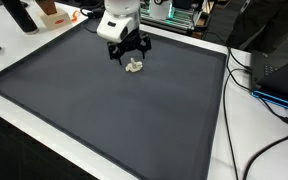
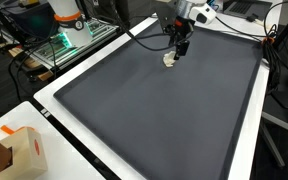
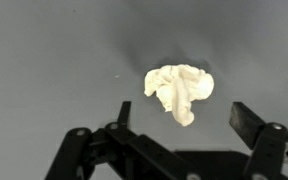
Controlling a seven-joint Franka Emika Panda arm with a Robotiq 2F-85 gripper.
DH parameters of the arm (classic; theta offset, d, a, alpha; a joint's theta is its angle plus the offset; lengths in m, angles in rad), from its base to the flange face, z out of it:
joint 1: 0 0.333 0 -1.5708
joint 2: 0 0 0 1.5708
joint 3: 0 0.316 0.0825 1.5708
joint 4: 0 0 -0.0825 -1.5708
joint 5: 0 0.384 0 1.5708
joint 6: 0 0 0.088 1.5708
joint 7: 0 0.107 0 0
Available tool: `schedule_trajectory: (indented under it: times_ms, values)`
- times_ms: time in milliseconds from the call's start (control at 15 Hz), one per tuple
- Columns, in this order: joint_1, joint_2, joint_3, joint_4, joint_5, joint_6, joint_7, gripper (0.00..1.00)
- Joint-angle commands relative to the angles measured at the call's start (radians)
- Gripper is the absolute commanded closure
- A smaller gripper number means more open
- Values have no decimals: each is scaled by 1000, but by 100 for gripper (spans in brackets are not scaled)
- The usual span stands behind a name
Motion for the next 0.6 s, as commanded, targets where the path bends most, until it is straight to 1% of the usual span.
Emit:
schedule_trajectory:
  times_ms: [0, 267, 533]
  values:
    - [-23, -89, 13, -61, 16, 24, 23, 0]
    - [-47, -178, 12, -99, 91, 30, 33, 0]
    - [-78, -266, 2, -150, 249, 37, 68, 0]
